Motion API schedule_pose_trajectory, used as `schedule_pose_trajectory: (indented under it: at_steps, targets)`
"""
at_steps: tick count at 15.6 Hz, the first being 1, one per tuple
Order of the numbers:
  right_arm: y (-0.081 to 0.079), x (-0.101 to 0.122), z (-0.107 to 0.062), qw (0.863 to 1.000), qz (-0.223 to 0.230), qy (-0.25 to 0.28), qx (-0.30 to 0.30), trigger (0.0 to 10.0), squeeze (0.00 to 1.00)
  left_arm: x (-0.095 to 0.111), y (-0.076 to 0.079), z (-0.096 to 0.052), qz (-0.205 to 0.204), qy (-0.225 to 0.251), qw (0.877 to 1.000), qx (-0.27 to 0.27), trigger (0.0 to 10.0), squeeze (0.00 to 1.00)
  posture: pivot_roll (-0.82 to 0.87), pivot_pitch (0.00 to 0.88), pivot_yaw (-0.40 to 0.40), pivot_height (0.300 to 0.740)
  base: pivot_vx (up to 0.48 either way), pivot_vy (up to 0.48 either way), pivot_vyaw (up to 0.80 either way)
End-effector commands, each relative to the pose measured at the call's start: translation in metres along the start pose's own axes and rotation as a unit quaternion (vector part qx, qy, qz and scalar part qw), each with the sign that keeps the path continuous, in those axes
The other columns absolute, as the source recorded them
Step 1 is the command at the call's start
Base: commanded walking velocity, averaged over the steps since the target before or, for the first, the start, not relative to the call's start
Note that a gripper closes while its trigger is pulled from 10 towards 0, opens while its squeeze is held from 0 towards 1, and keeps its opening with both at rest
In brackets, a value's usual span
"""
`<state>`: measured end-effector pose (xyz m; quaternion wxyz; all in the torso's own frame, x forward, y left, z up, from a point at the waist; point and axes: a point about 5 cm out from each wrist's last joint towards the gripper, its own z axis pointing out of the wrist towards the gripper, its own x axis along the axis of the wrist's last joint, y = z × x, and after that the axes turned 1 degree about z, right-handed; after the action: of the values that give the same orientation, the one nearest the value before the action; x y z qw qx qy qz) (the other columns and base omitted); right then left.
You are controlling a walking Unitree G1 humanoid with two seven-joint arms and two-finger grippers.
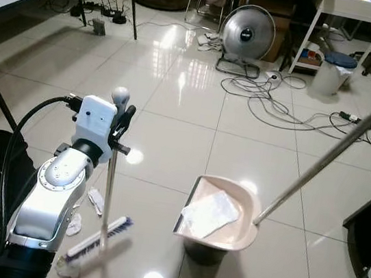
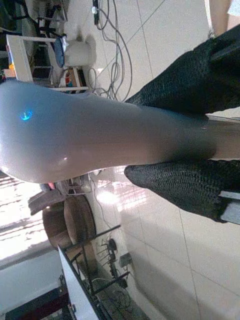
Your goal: Sweep floor
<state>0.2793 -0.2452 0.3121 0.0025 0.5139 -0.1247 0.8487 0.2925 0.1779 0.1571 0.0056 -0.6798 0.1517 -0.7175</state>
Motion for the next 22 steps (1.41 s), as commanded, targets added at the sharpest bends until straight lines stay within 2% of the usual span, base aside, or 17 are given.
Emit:
schedule_pose_trajectory:
  at_steps: [1,10,13,15,17,20,22]
  targets:
    - [-0.003,0.006,0.003,1.000,-0.012,0.023,0.008,10.0,0.00,0.004,0.001,-0.001,0.003,0.009,1.000,-0.001,10.0,0.00,0.02,0.049,0.004,0.740,0.000,0.000,0.00]
    - [-0.032,-0.016,0.019,0.996,-0.015,0.061,0.069,10.0,0.00,0.001,0.002,-0.010,0.008,0.003,1.000,-0.006,10.0,0.00,0.04,0.071,0.000,0.740,0.000,0.000,0.00]
    - [-0.050,-0.023,0.025,0.988,-0.043,0.100,0.108,10.0,0.00,0.001,0.001,-0.012,0.012,0.001,1.000,-0.005,10.0,0.00,0.05,0.081,0.002,0.740,0.000,0.000,0.00]
    - [-0.065,-0.032,0.026,0.982,-0.062,0.108,0.142,10.0,0.00,0.001,0.000,-0.014,0.014,0.000,1.000,-0.003,10.0,0.00,0.06,0.085,0.002,0.740,0.000,0.000,0.00]
    - [-0.078,-0.037,0.023,0.974,-0.085,0.120,0.173,10.0,0.00,0.000,0.000,-0.016,0.015,-0.001,1.000,0.000,10.0,0.00,0.06,0.088,-0.005,0.740,0.000,0.000,0.00]
    - [-0.090,-0.048,0.016,0.968,-0.086,0.126,0.200,10.0,0.00,-0.001,0.000,-0.017,0.015,-0.002,1.000,0.003,10.0,0.00,0.06,0.091,-0.007,0.740,0.000,0.000,0.00]
    - [-0.111,-0.061,0.002,0.954,-0.109,0.126,0.248,10.0,0.00,0.000,0.002,-0.017,0.015,-0.002,1.000,0.003,10.0,0.00,0.06,0.091,-0.011,0.740,0.000,0.000,0.00]
